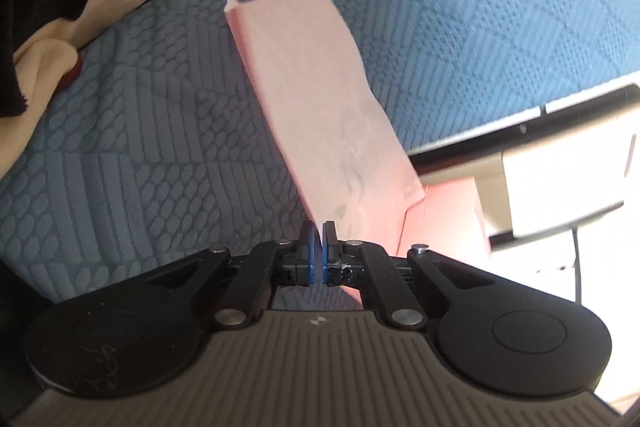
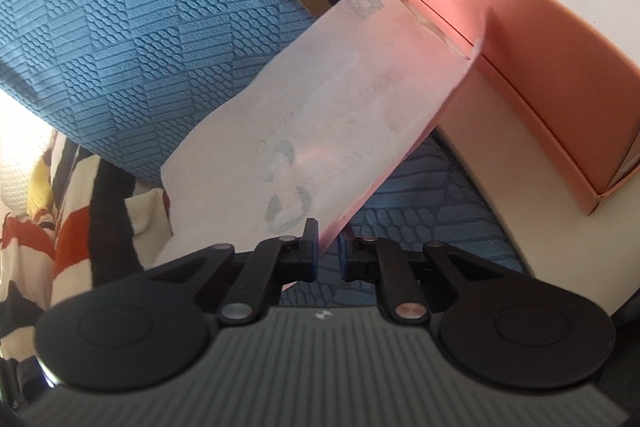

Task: Organize objects

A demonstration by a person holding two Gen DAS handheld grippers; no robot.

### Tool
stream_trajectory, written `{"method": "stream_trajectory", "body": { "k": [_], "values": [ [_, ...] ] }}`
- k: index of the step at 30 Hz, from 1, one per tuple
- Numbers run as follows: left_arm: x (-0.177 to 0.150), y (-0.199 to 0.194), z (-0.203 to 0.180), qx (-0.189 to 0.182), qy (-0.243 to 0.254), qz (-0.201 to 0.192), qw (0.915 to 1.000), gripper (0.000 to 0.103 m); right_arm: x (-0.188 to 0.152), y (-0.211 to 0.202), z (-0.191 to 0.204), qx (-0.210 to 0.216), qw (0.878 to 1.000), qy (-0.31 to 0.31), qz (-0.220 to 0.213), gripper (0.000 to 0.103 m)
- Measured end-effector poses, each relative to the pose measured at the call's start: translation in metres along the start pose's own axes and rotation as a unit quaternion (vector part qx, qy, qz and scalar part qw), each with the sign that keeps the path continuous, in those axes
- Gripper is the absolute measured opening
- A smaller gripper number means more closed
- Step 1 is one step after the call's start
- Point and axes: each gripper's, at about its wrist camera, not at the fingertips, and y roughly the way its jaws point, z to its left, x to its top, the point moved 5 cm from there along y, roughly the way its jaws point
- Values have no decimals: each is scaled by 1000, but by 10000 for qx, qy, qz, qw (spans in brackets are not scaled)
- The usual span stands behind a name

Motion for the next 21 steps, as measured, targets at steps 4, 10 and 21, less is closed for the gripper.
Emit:
{"method": "stream_trajectory", "body": {
  "k": [4,10,21],
  "values": [
    [-11,-5,-9,9,362,144,9992,3,3,1,0,28,9999,-113,28,12],
    [-30,-11,-17,37,743,264,9969,4,0,3,-5,27,9997,-169,177,12],
    [-49,9,-14,-363,532,603,9961,8,-2,3,-10,140,9994,-24,326,12]
  ]
}}
